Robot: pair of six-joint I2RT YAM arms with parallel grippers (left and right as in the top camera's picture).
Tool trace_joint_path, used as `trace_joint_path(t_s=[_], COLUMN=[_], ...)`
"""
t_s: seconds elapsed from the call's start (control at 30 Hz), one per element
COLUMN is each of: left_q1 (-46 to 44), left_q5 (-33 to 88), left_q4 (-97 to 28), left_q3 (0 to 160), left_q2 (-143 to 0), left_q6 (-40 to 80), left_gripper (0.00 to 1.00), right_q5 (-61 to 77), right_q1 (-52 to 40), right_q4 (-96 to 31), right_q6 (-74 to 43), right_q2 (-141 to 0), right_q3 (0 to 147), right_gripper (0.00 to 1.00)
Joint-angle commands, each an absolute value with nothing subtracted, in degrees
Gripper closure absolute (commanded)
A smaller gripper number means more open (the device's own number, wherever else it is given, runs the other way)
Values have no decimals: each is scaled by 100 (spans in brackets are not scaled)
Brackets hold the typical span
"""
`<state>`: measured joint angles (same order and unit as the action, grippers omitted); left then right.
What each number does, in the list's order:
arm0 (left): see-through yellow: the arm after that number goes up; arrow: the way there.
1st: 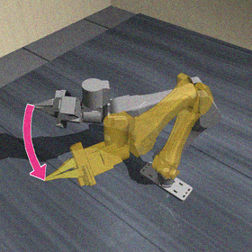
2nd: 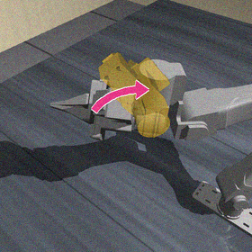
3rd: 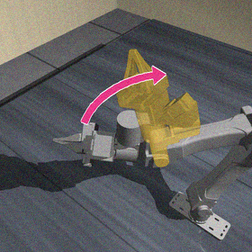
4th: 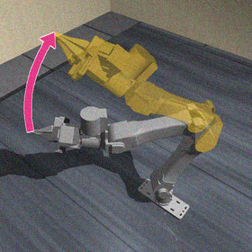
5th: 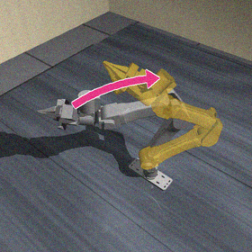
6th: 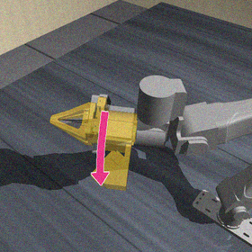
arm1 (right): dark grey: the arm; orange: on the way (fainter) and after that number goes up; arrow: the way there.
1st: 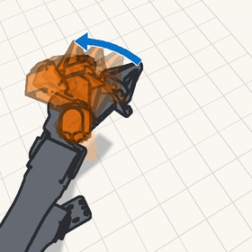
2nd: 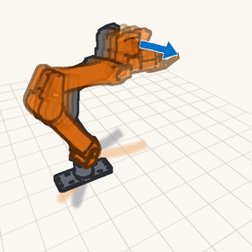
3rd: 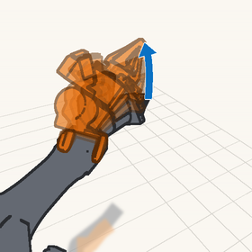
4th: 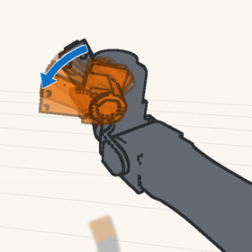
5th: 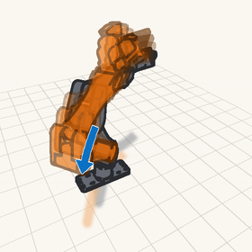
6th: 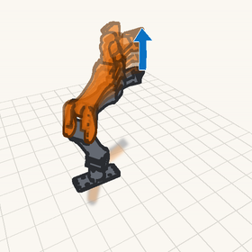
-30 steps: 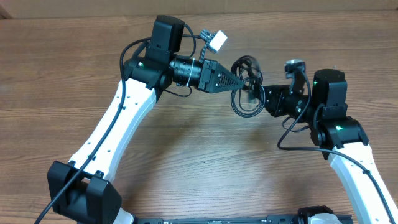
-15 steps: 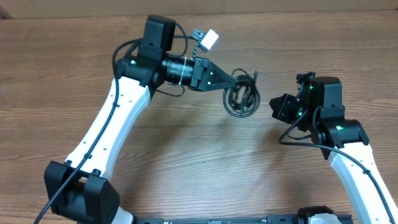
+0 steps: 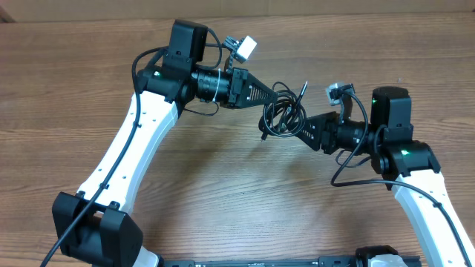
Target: Untangle cables
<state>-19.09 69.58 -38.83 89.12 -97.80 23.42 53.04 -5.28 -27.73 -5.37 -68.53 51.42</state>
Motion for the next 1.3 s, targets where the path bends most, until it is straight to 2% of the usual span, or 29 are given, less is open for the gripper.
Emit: trace_joint_path(t_s=[0.0, 0.07, 0.1, 0.2, 0.33, 0.5, 0.97, 1.27], left_q1=[-1929, -1935, -1949, -2005, -2045, -2038, -1946, -1586], left_q5=[6997, 7011, 7013, 7011, 7004, 6899, 5575, 4171], left_q4=[-3876, -3879, -3879, -3876, -3872, -3883, -4628, -5417], left_q3=[9059, 9059, 9059, 9059, 9059, 9059, 9061, 9061], left_q2=[-9609, -9609, -9609, -9609, -9609, -9609, -9583, -9356], left_q6=[2191, 2191, 2191, 2189, 2185, 2182, 1730, 1518], left_gripper=[96, 96, 96, 96, 96, 96, 96, 96], right_q5=[6119, 6080, 5979, 5505, 4847, 4134, 1258, -414], right_q1=[-519, -519, -519, -519, -519, -519, -517, -513], right_q4=[-2569, -2471, -2418, -2320, -2324, -2528, -4178, -4652], right_q6=[-401, -401, -403, -464, -467, -899, -965, -1973], right_q2=[-6849, -6849, -6849, -6849, -6849, -6849, -6849, -6849], right_q3=[5245, 5245, 5245, 5245, 5245, 5245, 5245, 5245], right_gripper=[55, 56, 59, 78, 96, 96, 96, 96])
